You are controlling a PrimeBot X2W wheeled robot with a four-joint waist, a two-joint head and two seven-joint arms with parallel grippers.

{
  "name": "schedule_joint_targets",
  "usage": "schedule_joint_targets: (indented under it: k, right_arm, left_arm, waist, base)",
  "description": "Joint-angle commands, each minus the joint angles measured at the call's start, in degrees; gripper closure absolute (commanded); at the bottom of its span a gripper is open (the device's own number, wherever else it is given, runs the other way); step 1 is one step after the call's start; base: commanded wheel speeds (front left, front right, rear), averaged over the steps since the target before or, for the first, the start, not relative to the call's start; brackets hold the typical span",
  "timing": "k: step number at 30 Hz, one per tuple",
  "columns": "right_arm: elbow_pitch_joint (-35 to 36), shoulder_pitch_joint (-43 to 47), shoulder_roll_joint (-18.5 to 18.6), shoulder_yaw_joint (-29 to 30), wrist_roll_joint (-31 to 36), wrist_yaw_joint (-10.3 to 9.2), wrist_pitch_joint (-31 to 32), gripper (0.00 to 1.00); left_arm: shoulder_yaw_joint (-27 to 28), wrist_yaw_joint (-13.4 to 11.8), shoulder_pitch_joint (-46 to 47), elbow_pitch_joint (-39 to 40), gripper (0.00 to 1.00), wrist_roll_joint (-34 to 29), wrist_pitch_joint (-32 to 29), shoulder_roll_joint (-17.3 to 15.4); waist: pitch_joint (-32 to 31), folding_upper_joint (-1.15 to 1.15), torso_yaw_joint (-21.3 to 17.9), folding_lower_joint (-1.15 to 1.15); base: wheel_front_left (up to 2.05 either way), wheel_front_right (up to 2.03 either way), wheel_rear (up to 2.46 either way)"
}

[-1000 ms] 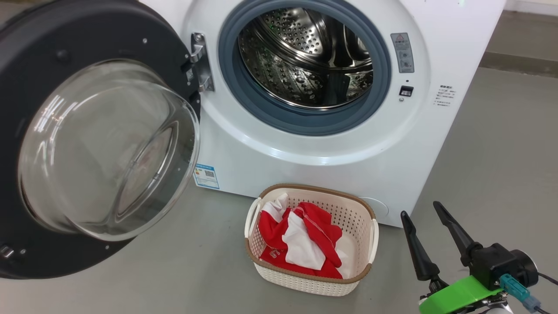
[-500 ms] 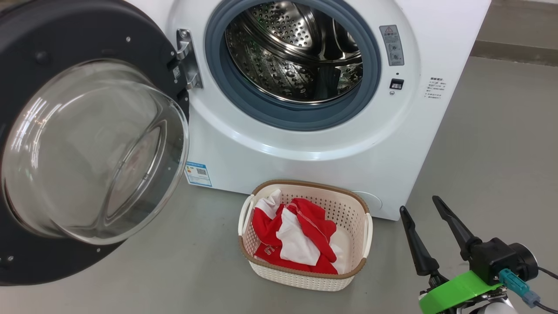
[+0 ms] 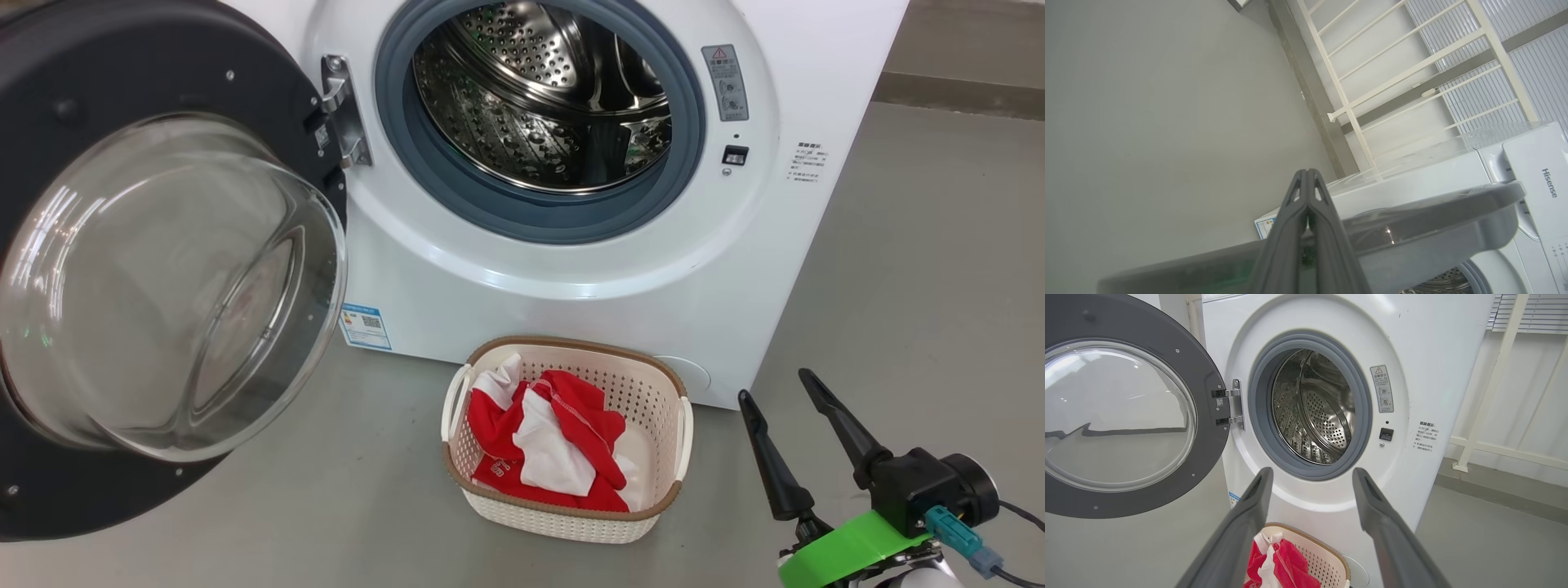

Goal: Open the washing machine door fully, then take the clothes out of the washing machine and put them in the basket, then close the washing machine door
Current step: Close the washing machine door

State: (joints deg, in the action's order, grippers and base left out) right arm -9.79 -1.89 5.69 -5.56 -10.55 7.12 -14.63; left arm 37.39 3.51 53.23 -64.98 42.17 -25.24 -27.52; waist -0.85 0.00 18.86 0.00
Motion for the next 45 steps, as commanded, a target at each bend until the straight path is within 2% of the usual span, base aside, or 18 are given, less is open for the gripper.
schedule_joint_targets:
  k: [1, 11, 20, 36, 45]
  right_arm:
    - [1.48, -1.77, 0.72, -1.53, -0.07, 0.36, -0.37, 0.0]
    - [1.5, -1.83, 0.4, -2.07, -0.1, 0.36, -0.37, 0.0]
    - [1.4, -2.49, -0.17, -3.45, -0.1, 0.36, -0.37, 0.0]
    - [1.0, -2.45, -0.14, -3.72, -0.23, 0.36, -0.37, 0.0]
    - [1.04, -2.48, -0.46, -3.33, -0.02, 0.36, -0.37, 0.0]
  left_arm:
    - [0.28, 0.77, 0.44, 0.99, 1.0, 0.86, -1.04, -3.25]
    - [0.32, 3.35, -0.73, 0.95, 1.0, 4.02, -6.3, -2.21]
    - [-0.13, 3.93, -4.37, 6.32, 1.0, 7.02, -6.6, 1.93]
    - [1.53, 3.96, -12.94, 23.49, 1.0, 16.34, -12.78, 9.65]
    - [1.88, 1.52, -18.26, 37.93, 1.0, 19.23, -17.13, 15.83]
  waist:
    - [0.07, 0.0, -0.01, 0.0]
    - [0.12, 0.0, 0.5, 0.0]
    - [0.52, 0.0, 1.43, 0.0]
    - [0.57, 0.0, 2.11, 0.0]
    - [0.99, 0.0, 2.38, 0.0]
  base:
    - [0.0, 0.0, 0.0]
    - [0.0, 0.0, 0.0]
    - [0.0, 0.0, 0.0]
    - [0.0, 0.0, 0.0]
    - [0.0, 0.0, 0.0]
